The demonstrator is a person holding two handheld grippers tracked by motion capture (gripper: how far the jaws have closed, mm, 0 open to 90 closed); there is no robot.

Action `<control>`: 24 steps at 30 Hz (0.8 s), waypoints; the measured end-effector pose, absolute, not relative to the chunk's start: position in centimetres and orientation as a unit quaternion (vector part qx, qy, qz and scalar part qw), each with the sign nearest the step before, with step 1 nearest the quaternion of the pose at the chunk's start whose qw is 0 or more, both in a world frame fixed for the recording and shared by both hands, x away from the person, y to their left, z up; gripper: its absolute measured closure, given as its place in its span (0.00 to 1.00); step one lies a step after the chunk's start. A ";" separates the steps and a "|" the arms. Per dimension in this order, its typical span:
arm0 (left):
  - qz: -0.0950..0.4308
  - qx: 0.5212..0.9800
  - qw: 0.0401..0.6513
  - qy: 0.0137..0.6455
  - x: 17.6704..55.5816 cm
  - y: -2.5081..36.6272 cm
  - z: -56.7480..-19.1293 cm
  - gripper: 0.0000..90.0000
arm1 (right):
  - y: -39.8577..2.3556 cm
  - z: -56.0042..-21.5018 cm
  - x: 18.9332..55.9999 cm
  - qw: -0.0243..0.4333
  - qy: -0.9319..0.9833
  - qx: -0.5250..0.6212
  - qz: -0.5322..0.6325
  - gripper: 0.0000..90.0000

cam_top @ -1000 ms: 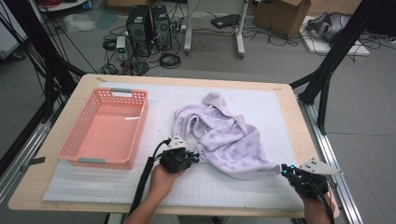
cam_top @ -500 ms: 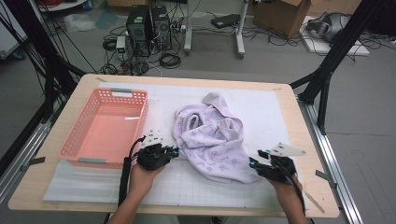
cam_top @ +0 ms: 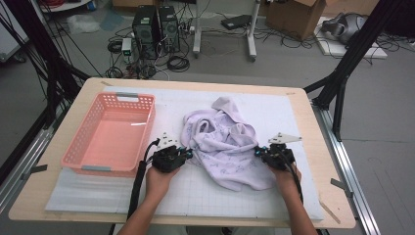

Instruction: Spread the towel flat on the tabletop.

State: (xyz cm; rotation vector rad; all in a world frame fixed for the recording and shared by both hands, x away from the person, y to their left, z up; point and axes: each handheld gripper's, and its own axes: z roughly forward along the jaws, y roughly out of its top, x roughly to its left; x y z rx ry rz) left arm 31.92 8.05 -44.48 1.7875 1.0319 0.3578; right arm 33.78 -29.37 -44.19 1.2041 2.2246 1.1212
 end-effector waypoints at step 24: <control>0.165 0.753 0.517 0.371 28.2 6.2 -43.6 0.70 | -35.6 -42.6 31.7 0.299 0.709 0.510 0.384 0.76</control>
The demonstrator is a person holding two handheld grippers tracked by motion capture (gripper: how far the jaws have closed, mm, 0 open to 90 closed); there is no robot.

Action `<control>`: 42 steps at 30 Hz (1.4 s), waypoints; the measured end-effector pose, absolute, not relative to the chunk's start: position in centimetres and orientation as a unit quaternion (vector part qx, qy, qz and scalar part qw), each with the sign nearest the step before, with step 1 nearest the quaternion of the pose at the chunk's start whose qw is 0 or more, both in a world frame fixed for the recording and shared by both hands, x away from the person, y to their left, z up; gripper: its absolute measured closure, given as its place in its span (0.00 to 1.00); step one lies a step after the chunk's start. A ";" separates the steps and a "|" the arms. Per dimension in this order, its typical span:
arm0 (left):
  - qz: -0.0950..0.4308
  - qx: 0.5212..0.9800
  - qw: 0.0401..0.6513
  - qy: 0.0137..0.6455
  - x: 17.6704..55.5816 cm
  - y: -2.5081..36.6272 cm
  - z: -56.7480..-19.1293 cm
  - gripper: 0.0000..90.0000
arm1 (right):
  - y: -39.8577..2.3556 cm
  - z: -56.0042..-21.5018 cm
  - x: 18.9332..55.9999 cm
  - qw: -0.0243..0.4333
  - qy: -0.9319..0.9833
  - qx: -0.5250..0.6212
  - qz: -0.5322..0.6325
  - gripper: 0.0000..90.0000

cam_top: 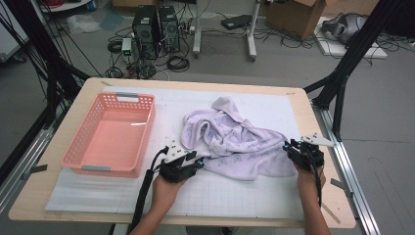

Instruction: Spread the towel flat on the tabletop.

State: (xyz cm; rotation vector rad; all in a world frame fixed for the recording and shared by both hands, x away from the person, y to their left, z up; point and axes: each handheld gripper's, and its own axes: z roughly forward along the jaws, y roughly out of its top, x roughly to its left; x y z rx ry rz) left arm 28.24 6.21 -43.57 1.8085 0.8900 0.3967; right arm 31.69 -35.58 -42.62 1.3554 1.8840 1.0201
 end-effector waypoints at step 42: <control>0.136 0.739 0.479 0.453 32.8 5.5 -43.4 0.69 | -26.5 -43.6 31.7 0.129 0.780 0.419 0.447 0.93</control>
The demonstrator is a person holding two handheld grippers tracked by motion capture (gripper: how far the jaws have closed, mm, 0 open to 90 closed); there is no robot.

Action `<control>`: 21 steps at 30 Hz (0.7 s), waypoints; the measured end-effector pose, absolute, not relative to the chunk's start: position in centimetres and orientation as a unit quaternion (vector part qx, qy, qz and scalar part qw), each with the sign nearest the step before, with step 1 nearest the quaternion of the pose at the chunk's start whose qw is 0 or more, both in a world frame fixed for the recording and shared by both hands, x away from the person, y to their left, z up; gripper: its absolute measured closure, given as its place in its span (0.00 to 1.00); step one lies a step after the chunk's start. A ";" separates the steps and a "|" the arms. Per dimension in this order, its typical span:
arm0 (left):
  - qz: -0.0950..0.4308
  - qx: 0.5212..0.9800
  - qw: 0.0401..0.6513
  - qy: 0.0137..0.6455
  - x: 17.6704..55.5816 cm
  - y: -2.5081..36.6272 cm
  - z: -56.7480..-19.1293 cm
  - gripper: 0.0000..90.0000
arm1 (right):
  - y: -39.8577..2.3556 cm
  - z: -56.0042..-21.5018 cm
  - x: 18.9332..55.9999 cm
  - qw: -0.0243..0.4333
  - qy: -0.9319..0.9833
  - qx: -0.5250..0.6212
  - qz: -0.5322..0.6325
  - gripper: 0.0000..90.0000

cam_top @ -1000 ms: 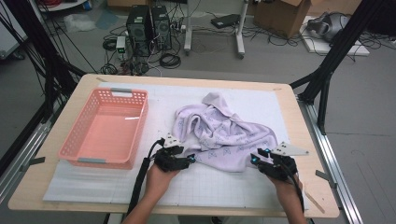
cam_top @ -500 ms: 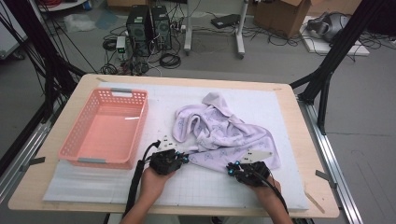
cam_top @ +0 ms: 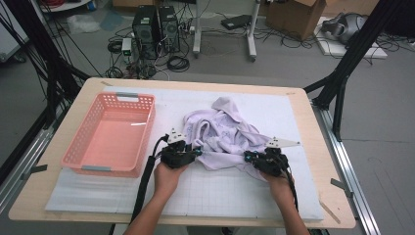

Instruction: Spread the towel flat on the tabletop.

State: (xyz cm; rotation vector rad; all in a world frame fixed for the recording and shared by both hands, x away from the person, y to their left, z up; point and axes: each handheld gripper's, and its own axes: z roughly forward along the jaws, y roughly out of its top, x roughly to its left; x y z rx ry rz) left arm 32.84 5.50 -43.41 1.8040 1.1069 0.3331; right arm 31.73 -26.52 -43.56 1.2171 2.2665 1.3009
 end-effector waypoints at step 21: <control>0.127 0.775 0.523 0.332 27.8 5.1 -43.1 0.73 | -25.8 -44.4 33.1 0.207 0.793 0.432 0.377 0.87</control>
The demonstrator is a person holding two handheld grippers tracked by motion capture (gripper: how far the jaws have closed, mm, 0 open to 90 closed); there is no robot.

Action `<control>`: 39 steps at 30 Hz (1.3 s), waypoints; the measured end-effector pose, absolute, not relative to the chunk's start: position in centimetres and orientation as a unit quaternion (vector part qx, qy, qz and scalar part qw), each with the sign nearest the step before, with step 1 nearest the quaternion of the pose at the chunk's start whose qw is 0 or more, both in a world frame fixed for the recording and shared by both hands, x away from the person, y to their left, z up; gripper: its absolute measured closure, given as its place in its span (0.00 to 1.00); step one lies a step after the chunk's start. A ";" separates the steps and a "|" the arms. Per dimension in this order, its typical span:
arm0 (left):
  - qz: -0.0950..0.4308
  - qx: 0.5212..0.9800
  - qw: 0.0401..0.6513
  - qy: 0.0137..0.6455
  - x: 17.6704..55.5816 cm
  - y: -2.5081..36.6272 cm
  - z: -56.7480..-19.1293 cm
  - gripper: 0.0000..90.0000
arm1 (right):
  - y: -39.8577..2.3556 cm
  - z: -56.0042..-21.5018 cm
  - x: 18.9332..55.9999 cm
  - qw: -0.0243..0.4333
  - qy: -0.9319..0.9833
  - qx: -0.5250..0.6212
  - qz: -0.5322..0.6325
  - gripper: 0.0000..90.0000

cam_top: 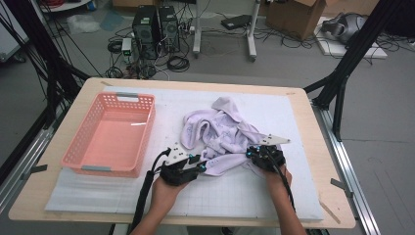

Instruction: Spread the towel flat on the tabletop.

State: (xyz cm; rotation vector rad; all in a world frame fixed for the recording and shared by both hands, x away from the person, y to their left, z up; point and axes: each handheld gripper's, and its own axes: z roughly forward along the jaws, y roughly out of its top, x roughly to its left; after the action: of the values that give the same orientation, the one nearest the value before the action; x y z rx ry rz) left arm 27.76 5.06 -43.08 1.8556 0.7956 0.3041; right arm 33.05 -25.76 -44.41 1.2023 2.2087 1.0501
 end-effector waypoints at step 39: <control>0.073 0.790 0.467 0.391 30.1 8.3 -41.6 0.90 | -31.8 -43.3 23.8 0.203 0.834 0.385 0.340 0.99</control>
State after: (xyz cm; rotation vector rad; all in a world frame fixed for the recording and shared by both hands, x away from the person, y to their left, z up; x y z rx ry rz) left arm 30.05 8.33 -41.63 1.9392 0.9590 0.1783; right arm 23.80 -31.79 -43.34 1.0734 2.3268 0.9503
